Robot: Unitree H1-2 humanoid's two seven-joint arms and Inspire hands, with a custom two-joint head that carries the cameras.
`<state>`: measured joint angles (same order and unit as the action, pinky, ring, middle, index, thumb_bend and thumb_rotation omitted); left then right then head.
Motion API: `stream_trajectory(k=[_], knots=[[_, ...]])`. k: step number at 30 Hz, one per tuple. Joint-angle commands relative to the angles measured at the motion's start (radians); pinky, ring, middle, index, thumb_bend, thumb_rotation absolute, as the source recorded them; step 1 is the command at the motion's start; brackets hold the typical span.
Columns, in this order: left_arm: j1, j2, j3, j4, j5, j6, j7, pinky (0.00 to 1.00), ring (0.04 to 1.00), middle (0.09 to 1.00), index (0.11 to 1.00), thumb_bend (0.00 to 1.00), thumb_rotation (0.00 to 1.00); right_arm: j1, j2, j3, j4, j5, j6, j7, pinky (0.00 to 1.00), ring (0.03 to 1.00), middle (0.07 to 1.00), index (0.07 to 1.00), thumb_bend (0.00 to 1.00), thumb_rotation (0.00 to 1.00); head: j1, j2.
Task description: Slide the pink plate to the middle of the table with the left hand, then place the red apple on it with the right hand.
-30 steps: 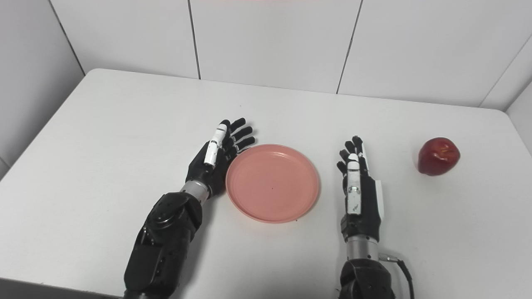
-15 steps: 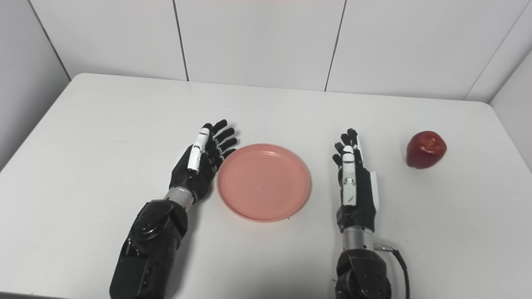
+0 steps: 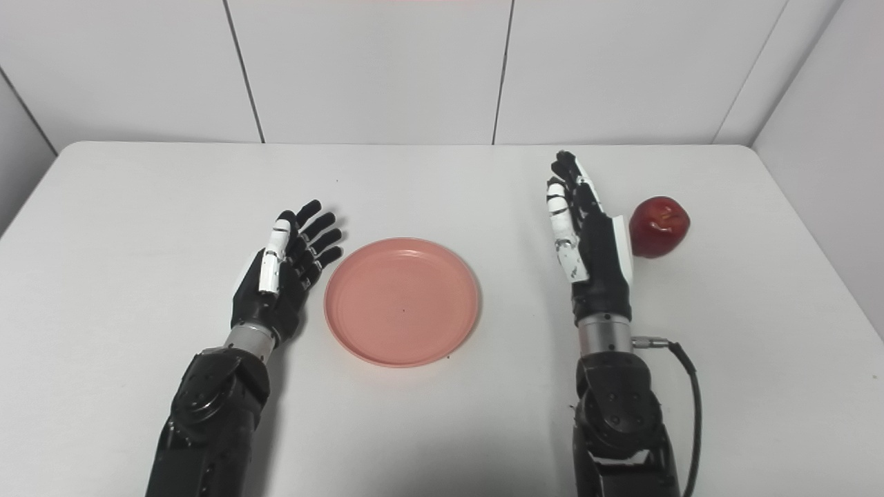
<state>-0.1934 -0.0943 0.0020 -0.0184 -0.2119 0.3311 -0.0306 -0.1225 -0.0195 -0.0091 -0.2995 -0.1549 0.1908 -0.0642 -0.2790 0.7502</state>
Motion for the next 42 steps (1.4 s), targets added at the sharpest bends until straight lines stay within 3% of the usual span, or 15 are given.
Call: stream_trajectory(k=[1, 4, 7, 13, 18, 34, 42], knots=[[-0.002, 0.001, 0.005, 0.006, -0.007, -0.037, -0.014, 0.88, 0.877, 0.888, 0.874, 0.35, 1.0, -0.042, -0.011, -0.001, -0.045, -0.028, 0.01, -0.006, 0.84, 0.89, 0.912, 0.902, 0.53, 0.79, 0.0, 0.001], [-0.002, 0.007, 0.018, 0.024, -0.02, -0.051, -0.03, 0.89, 0.885, 0.897, 0.885, 0.35, 1.0, -0.064, -0.033, 0.008, -0.072, -0.181, 0.053, -0.035, 0.8, 0.862, 0.882, 0.888, 0.65, 0.82, -0.049, -0.013], [-0.007, 0.008, 0.03, 0.049, -0.026, -0.069, -0.039, 0.89, 0.884, 0.897, 0.886, 0.35, 1.0, -0.083, -0.04, 0.0, -0.093, -0.255, 0.081, -0.048, 0.82, 0.858, 0.877, 0.888, 0.73, 0.74, -0.071, -0.022], [-0.013, 0.017, 0.037, 0.093, -0.036, -0.093, -0.054, 0.9, 0.889, 0.899, 0.885, 0.36, 1.0, -0.117, -0.081, -0.028, -0.114, -0.299, 0.106, -0.035, 0.83, 0.858, 0.886, 0.915, 0.82, 0.48, -0.099, -0.04], [-0.014, 0.027, 0.043, 0.126, -0.044, -0.125, -0.071, 0.9, 0.889, 0.899, 0.881, 0.37, 1.0, -0.138, -0.138, -0.036, -0.123, -0.348, 0.105, -0.022, 0.78, 0.844, 0.882, 0.923, 0.86, 0.42, -0.118, -0.051], [-0.026, 0.053, 0.079, 0.179, -0.08, -0.165, -0.103, 0.9, 0.885, 0.896, 0.887, 0.35, 1.0, -0.156, -0.254, -0.121, -0.109, -0.454, 0.2, 0.01, 0.81, 0.885, 0.91, 0.942, 0.97, 0.51, -0.157, -0.078], [-0.031, 0.063, 0.099, 0.21, -0.114, -0.173, -0.119, 0.91, 0.894, 0.902, 0.891, 0.35, 1.0, -0.149, -0.303, -0.127, -0.076, -0.498, 0.229, 0.024, 0.74, 0.874, 0.939, 0.958, 0.98, 0.53, -0.164, -0.083]])
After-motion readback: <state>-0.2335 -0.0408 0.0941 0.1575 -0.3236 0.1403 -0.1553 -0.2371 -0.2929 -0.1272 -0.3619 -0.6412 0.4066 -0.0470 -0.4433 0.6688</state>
